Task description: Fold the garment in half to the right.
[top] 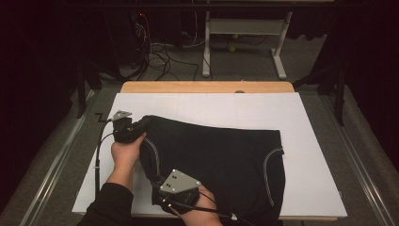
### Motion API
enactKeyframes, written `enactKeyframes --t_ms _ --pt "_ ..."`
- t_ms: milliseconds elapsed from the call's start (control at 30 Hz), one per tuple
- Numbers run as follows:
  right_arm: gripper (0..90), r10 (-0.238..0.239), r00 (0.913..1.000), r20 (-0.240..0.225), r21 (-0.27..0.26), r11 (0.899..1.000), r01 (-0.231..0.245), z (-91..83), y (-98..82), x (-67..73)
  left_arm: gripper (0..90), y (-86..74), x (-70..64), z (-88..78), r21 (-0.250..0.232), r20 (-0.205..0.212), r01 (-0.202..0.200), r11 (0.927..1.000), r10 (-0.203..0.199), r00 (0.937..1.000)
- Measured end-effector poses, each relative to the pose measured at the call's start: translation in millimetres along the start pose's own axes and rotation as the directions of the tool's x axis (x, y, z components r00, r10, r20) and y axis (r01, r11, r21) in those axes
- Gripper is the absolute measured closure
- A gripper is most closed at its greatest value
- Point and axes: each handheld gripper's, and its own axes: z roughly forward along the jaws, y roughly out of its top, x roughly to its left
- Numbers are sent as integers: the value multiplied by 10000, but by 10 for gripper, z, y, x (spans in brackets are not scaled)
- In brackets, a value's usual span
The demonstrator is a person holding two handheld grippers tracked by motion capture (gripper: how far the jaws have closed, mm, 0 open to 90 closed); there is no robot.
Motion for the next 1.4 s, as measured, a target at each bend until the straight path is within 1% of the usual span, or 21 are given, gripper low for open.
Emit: enactKeyframes --t_ms 133,233,433,667,833,933,1100,1267,1400 --pt "763 10 10000 -94 54 10000 -9 70 8 27 776 -27 62 -28 68 -136 -11 10000 12 9999" --pt "764 23 9999 -121 61 10000 -23 109 25 54 776 -44 110 -59 6 -194 113 9999 -113 9997" --pt "763 -114 9997 -234 84 9999 116 189 76 127 776 -58 198 -108 20 -322 192 9998 -192 9993" --pt "763 -79 9989 -458 44 10000 81 276 119 176 776 -80 315 -193 15 -479 287 9996 -286 9984" --pt "763 -103 9979 -641 5 9999 103 348 163 220 775 -88 414 -290 10 -652 320 9995 -318 9974" --pt "764 -156 9970 -758 -5 9999 156 397 196 256 775 -86 475 -359 -31 -698 411 9991 -413 9967" --pt "763 -282 9949 -964 17 9996 285 511 243 347 775 -93 586 -471 -64 -834 405 9992 -409 9957" --pt "763 -267 9941 -1052 -114 9996 256 597 292 416 774 -116 724 -574 -63 -972 611 9981 -615 9934" --pt "763 -231 9927 -1181 -184 9996 211 664 350 472 774 -120 814 -669 -102 -1091 632 9980 -639 9920"
